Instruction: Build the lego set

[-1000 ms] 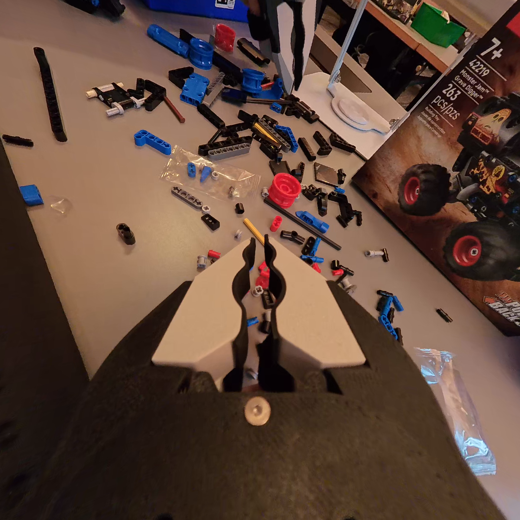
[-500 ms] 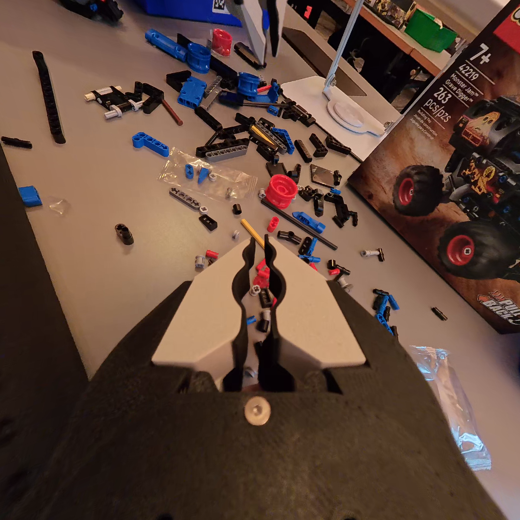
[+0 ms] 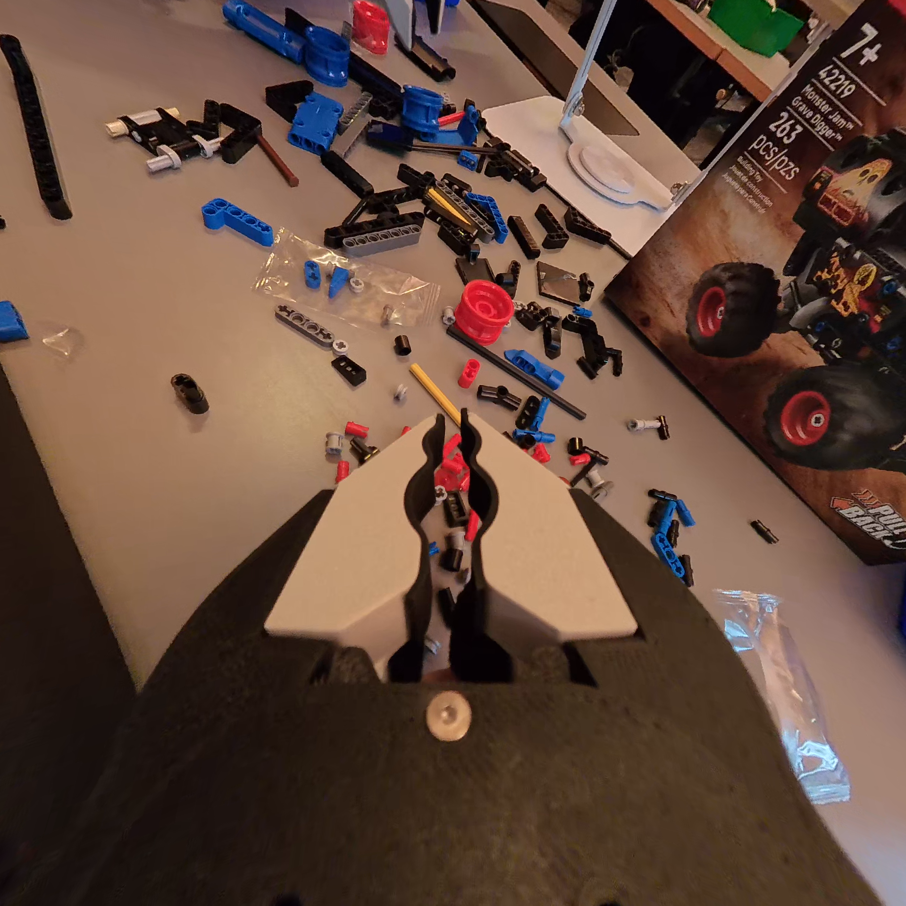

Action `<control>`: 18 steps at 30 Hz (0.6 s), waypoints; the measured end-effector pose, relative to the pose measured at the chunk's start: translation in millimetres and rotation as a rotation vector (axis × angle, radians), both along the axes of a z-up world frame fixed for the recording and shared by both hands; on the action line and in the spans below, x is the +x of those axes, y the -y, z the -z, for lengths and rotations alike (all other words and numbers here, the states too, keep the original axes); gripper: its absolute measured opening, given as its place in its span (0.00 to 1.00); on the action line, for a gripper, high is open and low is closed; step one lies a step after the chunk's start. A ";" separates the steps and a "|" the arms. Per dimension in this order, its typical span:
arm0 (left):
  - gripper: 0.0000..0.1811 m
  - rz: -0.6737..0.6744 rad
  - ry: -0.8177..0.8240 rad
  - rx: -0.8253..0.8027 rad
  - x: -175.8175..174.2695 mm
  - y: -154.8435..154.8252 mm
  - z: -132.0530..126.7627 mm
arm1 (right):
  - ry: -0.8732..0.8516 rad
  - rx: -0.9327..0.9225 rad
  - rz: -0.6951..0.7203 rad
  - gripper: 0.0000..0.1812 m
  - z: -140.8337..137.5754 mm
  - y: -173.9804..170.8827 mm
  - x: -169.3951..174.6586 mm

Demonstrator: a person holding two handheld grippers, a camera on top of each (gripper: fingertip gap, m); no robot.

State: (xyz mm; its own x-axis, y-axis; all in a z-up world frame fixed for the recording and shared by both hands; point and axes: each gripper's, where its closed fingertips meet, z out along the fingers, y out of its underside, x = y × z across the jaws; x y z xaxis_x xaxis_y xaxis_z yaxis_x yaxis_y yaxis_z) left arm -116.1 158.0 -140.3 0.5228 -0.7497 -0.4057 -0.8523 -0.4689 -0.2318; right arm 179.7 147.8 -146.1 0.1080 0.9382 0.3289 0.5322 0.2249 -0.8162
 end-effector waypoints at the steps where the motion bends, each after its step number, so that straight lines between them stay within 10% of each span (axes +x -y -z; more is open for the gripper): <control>1: 0.10 -0.001 -0.006 0.004 -1.4 -2.6 -1.1 | 0.003 0.001 0.000 0.03 0.7 -0.1 -0.1; 18: 0.11 -0.083 0.075 -0.036 -4.7 -68.1 19.7 | -0.006 0.000 -0.017 0.03 -0.7 3.1 -0.3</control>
State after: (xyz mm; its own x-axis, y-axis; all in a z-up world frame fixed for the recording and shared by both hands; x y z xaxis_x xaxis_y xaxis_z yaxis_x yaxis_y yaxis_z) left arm -120.9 226.1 -160.0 0.6116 -0.7159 -0.3369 -0.7911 -0.5465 -0.2748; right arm 179.4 144.7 -145.4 0.0940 0.9399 0.3284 0.5230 0.2341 -0.8196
